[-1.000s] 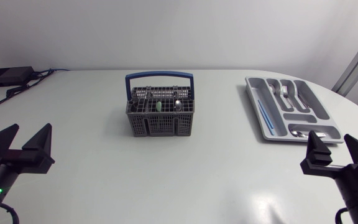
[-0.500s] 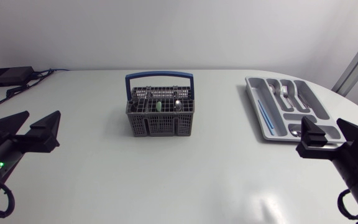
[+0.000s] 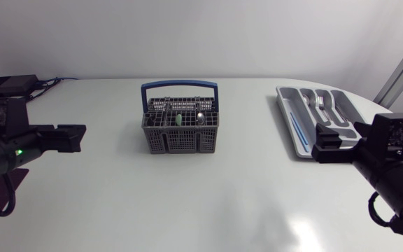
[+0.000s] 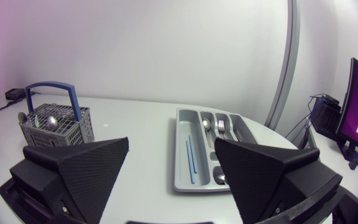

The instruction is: Unload the cutlery basket into the drawer organizer.

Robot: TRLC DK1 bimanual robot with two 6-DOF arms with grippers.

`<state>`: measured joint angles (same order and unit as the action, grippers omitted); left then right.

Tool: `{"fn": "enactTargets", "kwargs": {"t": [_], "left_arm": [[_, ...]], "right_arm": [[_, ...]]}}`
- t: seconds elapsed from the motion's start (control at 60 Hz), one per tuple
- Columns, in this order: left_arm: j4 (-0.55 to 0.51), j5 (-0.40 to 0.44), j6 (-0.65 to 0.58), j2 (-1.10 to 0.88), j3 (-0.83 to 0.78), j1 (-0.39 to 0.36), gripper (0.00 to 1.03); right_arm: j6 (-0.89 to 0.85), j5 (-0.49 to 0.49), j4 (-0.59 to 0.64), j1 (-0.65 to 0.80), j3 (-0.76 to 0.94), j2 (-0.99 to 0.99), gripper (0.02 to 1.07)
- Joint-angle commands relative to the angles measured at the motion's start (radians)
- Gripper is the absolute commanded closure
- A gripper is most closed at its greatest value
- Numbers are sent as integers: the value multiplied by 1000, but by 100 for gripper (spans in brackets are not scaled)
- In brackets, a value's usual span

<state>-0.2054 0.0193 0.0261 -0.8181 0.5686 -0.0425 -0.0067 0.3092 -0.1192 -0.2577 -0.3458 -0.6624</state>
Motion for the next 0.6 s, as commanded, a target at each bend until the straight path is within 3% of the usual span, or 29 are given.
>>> {"fn": "enactTargets", "kwargs": {"t": [0.0,0.317,0.583], "left_arm": [[-40,-15,0,-59,74,-31,7],[-124,-15,-160,-184,166,-97,5],[-112,-12,-195,-271,203,-157,5]], "right_arm": [[13,28,32,-35,-41,-40,7],[14,57,161,-92,-148,-167,7],[11,57,260,-146,-229,-286,7]]}}
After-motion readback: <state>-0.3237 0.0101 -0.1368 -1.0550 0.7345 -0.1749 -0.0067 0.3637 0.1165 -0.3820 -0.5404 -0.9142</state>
